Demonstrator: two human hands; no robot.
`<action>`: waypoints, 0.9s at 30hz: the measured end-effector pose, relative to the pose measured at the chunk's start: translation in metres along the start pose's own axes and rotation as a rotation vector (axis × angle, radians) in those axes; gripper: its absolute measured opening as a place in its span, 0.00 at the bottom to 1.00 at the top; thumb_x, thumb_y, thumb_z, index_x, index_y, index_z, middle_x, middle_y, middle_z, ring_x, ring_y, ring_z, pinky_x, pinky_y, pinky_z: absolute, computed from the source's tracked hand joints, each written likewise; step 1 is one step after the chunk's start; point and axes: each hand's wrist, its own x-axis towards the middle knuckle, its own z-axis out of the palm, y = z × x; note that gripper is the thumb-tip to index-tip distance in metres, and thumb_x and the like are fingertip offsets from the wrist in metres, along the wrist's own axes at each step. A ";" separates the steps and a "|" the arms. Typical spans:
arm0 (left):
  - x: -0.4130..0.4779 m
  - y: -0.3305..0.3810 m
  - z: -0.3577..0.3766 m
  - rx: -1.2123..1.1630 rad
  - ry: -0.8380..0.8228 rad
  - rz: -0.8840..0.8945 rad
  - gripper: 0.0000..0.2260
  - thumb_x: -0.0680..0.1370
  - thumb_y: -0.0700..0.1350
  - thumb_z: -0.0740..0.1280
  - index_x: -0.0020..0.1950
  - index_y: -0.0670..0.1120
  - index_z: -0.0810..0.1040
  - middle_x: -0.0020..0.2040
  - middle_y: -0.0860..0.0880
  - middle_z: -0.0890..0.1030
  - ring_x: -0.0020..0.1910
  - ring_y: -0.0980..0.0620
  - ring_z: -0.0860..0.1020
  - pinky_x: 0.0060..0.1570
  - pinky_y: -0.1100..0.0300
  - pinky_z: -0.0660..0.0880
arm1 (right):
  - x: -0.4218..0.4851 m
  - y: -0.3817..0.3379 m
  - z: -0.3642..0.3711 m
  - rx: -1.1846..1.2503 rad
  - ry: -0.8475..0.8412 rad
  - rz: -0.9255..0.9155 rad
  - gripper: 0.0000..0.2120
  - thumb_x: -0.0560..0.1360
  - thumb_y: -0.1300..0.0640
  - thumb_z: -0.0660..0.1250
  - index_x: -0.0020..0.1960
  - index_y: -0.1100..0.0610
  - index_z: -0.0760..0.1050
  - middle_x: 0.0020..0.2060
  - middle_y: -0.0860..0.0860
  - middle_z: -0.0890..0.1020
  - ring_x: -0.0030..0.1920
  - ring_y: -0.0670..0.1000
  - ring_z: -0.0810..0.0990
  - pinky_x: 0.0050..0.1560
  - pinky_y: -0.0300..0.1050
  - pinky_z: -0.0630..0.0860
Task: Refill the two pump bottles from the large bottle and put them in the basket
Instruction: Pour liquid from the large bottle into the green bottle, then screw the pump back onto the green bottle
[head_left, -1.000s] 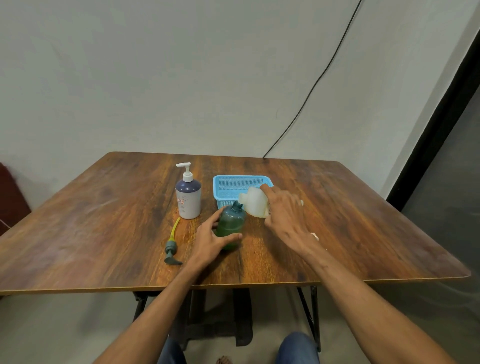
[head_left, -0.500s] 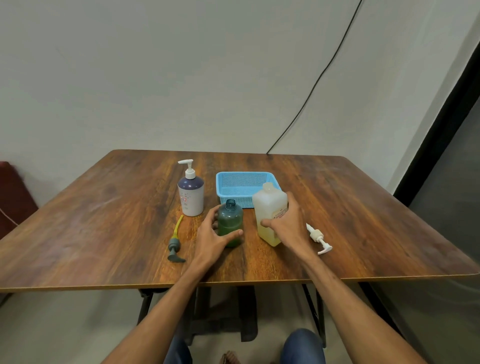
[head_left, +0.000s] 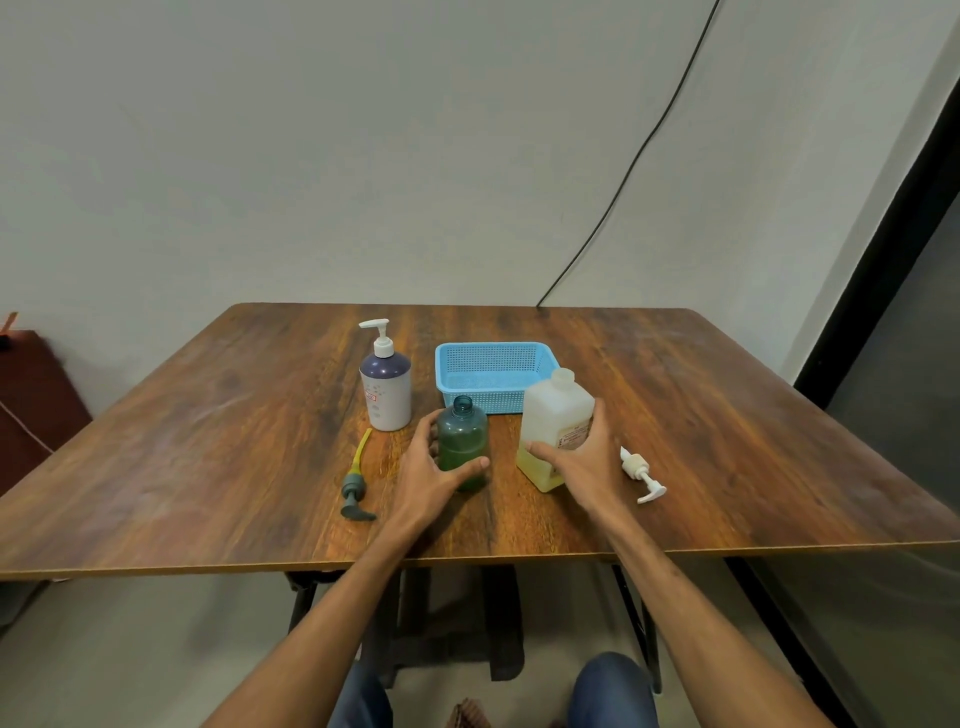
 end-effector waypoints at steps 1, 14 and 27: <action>-0.001 0.001 -0.001 -0.001 -0.003 -0.004 0.41 0.68 0.51 0.81 0.76 0.52 0.64 0.67 0.56 0.73 0.66 0.55 0.74 0.63 0.61 0.72 | -0.002 0.000 0.000 0.009 0.001 0.002 0.39 0.64 0.57 0.83 0.68 0.52 0.65 0.62 0.47 0.76 0.62 0.48 0.75 0.54 0.42 0.76; -0.039 0.017 -0.052 0.166 0.218 0.180 0.26 0.75 0.44 0.75 0.72 0.50 0.73 0.62 0.52 0.80 0.58 0.59 0.79 0.56 0.62 0.77 | -0.070 -0.031 0.033 -0.154 0.398 -0.363 0.21 0.73 0.57 0.76 0.61 0.54 0.71 0.55 0.47 0.74 0.55 0.47 0.74 0.50 0.44 0.77; -0.026 -0.025 -0.132 0.810 -0.372 0.179 0.30 0.74 0.31 0.65 0.73 0.53 0.72 0.78 0.51 0.67 0.80 0.50 0.59 0.78 0.47 0.60 | -0.050 -0.003 0.101 -0.117 -0.025 -0.027 0.41 0.67 0.54 0.80 0.73 0.50 0.61 0.69 0.48 0.70 0.67 0.47 0.70 0.60 0.38 0.67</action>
